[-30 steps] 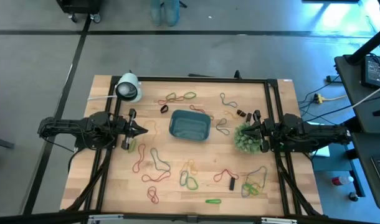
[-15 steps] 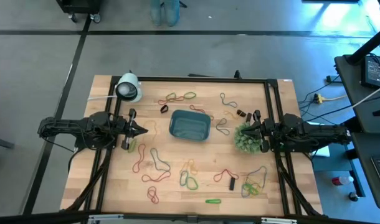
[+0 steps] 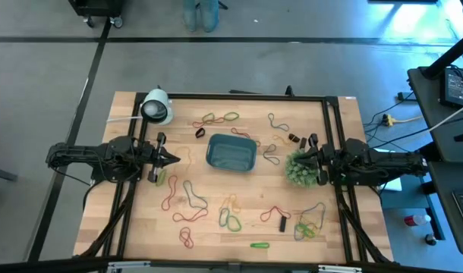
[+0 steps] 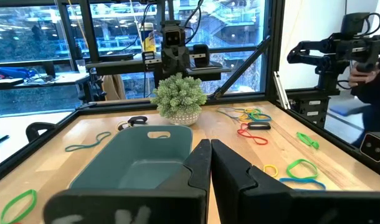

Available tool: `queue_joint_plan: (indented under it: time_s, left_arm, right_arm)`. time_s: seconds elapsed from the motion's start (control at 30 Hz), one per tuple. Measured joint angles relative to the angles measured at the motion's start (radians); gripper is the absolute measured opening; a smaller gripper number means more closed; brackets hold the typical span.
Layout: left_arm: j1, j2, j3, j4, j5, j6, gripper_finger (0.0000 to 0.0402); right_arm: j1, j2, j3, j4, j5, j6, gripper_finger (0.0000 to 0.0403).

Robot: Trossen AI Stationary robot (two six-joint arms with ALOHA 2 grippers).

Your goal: Pick and place rubber bands into bin

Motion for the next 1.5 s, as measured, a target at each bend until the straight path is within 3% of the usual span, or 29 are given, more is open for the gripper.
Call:
queue_joint_plan:
  time_s: [0.3, 0.47, 0.67, 0.87, 1.1, 1.33, 1.5]
  left_arm:
    - [0.0, 0.0, 0.0, 0.0, 0.0, 0.0, 0.0006]
    - [0.0, 0.0, 0.0, 0.0, 0.0, 0.0, 0.0006]
    - [0.0, 0.0, 0.0, 0.0, 0.0, 0.0, 0.0006]
    - [0.0, 0.0, 0.0, 0.0, 0.0, 0.0, 0.0006]
    - [0.0, 0.0, 0.0, 0.0, 0.0, 0.0, 0.0006]
    - [0.0, 0.0, 0.0, 0.0, 0.0, 0.0, 0.0006]
    - [0.0, 0.0, 0.0, 0.0, 0.0, 0.0, 0.0006]
  right_arm:
    - [0.0, 0.0, 0.0, 0.012, 0.009, -0.005, 0.0032]
    - [0.0, 0.002, 0.0, 0.056, 0.018, -0.062, 0.0005]
    - [0.0, 0.078, 0.04, 0.076, 0.183, -0.052, 0.0002]
    - [-0.005, 0.308, 0.213, 0.036, 0.324, -0.053, 0.0002]
    - [-0.098, 0.692, 0.54, -0.25, 0.436, 0.025, 0.0001]
    - [-0.293, 1.057, 0.866, -0.57, 0.432, 0.194, 0.0005]
    - [-0.456, 1.283, 1.019, -0.725, 0.287, 0.214, 0.0009]
